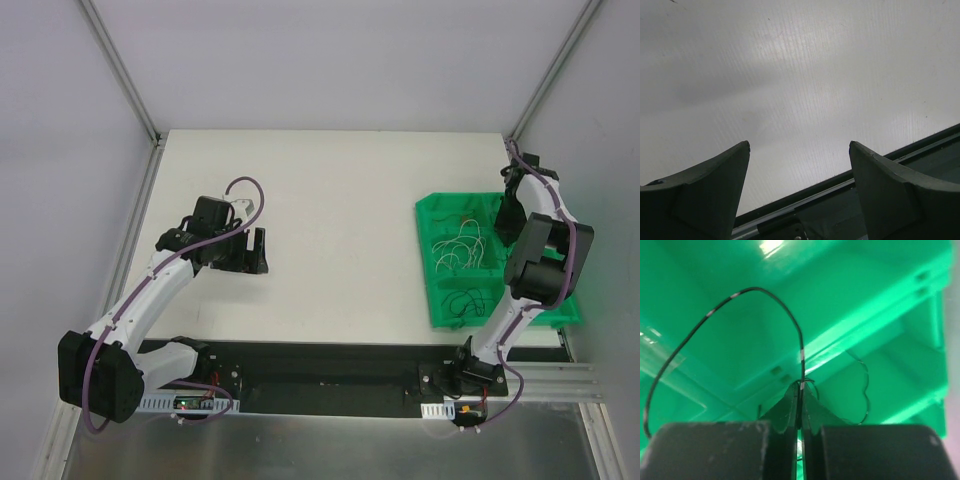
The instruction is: Untangle the cables
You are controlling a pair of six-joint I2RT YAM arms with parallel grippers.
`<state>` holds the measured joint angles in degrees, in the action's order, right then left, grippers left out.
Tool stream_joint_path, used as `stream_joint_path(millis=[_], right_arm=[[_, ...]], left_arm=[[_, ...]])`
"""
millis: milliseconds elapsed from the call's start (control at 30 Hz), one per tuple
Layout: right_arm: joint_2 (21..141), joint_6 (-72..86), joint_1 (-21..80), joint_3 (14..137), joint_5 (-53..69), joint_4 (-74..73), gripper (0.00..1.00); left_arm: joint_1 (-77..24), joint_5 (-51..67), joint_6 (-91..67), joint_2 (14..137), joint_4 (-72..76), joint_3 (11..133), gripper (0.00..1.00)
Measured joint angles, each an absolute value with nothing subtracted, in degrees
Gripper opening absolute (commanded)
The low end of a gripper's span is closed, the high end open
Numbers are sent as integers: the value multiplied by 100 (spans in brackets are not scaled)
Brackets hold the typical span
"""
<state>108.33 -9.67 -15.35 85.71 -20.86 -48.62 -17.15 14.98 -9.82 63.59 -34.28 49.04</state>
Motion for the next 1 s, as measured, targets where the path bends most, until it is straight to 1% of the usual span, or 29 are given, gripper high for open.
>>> stream_joint_path(millis=[133, 267, 467, 667, 833, 867, 1000], right_arm=[[10825, -961, -1658, 8396, -1382, -4713, 0], [10571, -696, -2104, 7929, -486, -4263, 0], [10291, -309, -2797, 7389, 362, -3918, 1], [10339, -148, -3006, 7424, 473, -3955, 0], [10718, -158, -2943, 7826, -10, -4320, 0], [10766, -176, -2902, 7874, -196, -4394, 2], [10836, -263, -2694, 7964, -663, -4678, 21]], left_arm=[[-1715, 1505, -982, 6364, -3479, 4932, 80], [-1715, 1507, -982, 6364, -3494, 4976, 80], [-1715, 1511, -985, 6364, -3498, 4978, 80], [-1715, 1573, -985, 6423, -3498, 4980, 80], [-1715, 1623, -987, 6556, -3498, 4989, 80], [-1715, 1629, -989, 6567, -3500, 4989, 80], [-1715, 1660, -993, 6576, -3503, 5000, 80]])
